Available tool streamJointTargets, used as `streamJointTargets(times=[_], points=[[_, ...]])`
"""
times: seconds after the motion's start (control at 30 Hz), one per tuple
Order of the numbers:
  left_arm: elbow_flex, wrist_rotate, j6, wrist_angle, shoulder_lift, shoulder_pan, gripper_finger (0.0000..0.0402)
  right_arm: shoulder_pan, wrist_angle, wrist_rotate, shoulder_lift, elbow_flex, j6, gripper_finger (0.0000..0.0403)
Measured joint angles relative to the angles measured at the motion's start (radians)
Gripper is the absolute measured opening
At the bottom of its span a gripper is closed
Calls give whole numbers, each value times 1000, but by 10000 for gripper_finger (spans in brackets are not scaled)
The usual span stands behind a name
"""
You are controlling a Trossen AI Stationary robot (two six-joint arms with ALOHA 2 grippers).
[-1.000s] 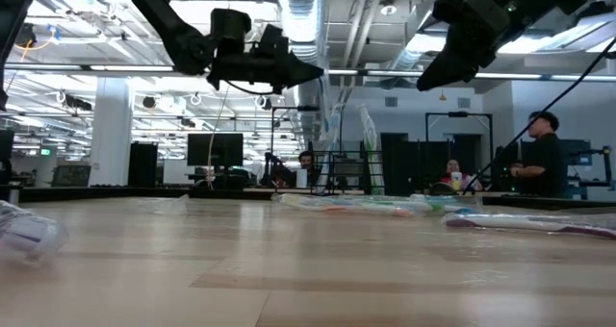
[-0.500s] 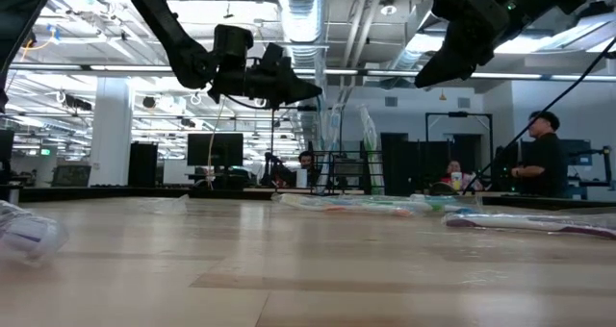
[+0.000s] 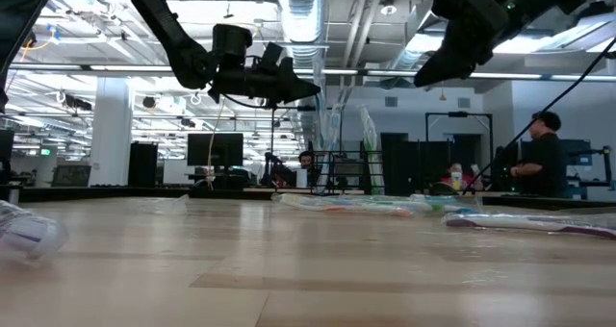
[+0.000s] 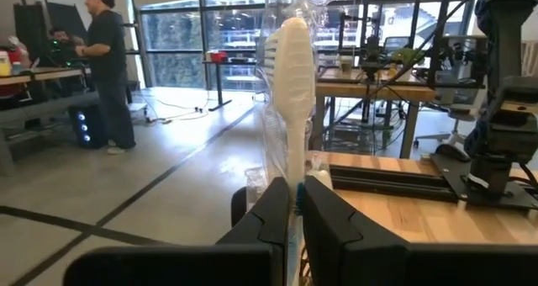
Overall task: Pick & Place toothbrushing station
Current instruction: Put the blue toothbrush into the mesh organizer
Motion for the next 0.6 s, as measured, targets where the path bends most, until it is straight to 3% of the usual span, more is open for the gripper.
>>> streamJointTargets(times=[0.6], points=[[1,-39,-77,85,80,-4,8,0,14,0,0,0,-17,87]])
